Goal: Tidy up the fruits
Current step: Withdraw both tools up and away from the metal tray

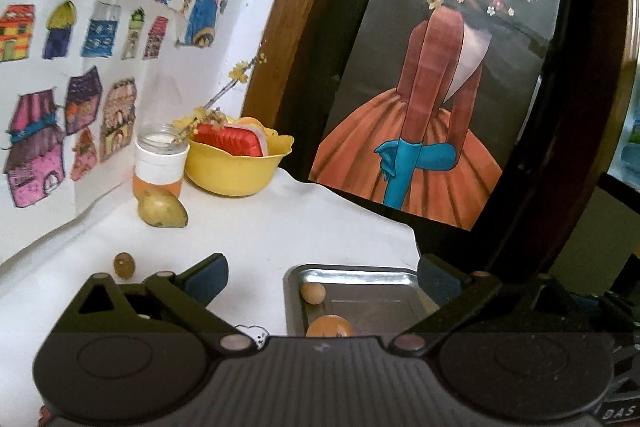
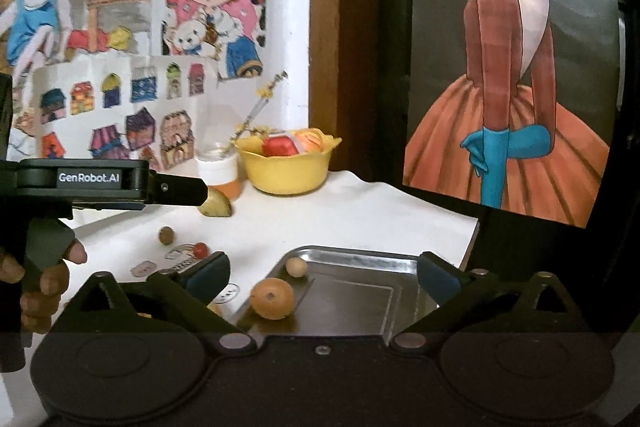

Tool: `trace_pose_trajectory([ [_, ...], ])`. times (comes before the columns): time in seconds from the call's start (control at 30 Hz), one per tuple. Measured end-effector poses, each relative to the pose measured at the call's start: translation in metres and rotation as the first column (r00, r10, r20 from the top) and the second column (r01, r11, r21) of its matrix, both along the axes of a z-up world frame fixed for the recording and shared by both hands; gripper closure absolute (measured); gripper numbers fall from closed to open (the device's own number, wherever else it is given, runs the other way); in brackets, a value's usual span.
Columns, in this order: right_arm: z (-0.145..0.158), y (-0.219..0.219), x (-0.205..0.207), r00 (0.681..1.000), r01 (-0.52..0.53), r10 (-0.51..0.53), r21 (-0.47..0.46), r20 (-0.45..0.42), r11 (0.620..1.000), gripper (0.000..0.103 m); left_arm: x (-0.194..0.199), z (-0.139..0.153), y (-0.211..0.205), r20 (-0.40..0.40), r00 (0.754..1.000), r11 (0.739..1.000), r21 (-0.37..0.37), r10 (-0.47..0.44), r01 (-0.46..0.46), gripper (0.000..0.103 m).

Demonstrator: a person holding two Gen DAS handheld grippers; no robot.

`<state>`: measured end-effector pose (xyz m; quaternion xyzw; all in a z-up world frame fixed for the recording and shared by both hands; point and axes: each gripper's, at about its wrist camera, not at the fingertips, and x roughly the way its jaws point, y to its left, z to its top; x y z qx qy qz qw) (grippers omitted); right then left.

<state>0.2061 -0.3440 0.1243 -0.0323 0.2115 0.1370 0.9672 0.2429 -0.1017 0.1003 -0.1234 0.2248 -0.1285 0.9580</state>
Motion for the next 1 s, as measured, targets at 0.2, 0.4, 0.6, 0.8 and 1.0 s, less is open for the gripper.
trace_pose_trajectory([
  [0.2,0.008,0.011,-0.032,1.000,-0.024,0.024,-0.001,0.010,1.000,0.001,-0.027,0.005,0.015,0.014,1.000,1.000,-0.004,0.003,-0.003,0.000],
  [0.4,0.013,0.022,-0.059,0.999,-0.051,0.051,-0.019,0.012,0.999,0.001,-0.048,0.007,0.029,0.017,1.000,1.000,0.006,0.014,-0.014,0.000],
  [0.6,0.014,0.033,-0.082,0.997,-0.077,0.077,-0.028,0.001,0.997,0.001,-0.070,0.005,0.044,0.011,1.000,1.000,0.024,0.019,-0.019,0.000],
  [0.8,0.013,0.043,-0.101,0.995,-0.096,0.096,-0.034,-0.012,0.995,0.001,-0.088,-0.002,0.055,-0.016,1.000,0.999,0.046,0.016,-0.015,0.000],
  [1.0,0.011,0.049,-0.115,0.994,-0.102,0.102,-0.023,-0.034,0.994,0.001,-0.103,-0.011,0.063,-0.046,0.999,0.997,0.073,0.007,-0.004,0.000],
])
